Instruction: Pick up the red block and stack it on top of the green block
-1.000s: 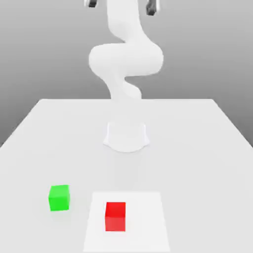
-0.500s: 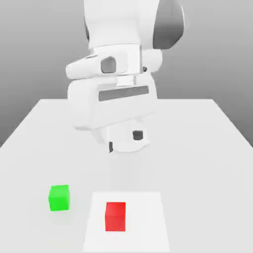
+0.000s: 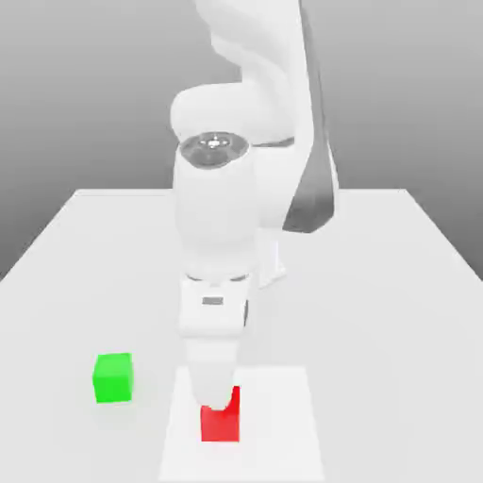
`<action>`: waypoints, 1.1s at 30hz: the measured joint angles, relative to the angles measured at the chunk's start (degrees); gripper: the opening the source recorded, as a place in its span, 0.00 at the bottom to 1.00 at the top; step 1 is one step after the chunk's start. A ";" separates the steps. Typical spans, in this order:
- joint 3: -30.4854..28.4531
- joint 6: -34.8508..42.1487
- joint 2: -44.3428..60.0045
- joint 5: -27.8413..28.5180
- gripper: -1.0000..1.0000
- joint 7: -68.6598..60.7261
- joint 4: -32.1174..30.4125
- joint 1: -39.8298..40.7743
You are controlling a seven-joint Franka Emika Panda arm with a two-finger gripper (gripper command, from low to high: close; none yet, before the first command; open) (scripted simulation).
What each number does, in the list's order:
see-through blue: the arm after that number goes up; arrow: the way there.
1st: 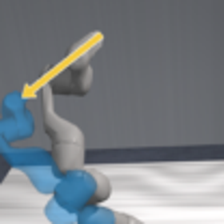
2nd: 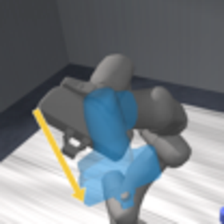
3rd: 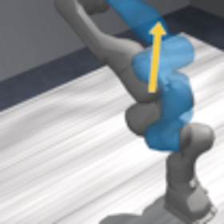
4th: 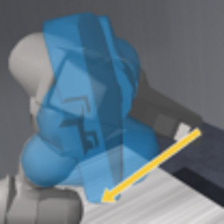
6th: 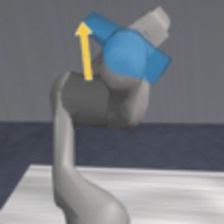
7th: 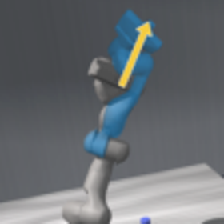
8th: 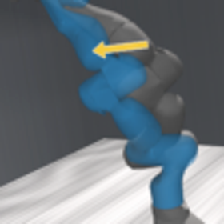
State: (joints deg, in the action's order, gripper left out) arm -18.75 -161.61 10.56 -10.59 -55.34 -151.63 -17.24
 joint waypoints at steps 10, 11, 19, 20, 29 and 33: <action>5.98 -5.05 6.58 -5.76 0.00 -4.51 1.12 4.73; 4.92 -4.06 5.27 -4.47 0.00 -3.57 0.88 3.94; -3.75 5.70 -8.98 9.86 0.00 -3.21 -2.75 7.70; -5.09 6.36 -10.41 11.30 0.00 -5.81 -3.40 9.68; -10.95 7.70 -13.83 10.57 0.00 -26.69 -6.52 16.53; -10.30 5.41 -9.88 3.26 0.00 -32.11 -6.09 15.47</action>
State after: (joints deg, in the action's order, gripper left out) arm -29.05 -156.20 0.68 -7.33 -87.44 -157.72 -1.77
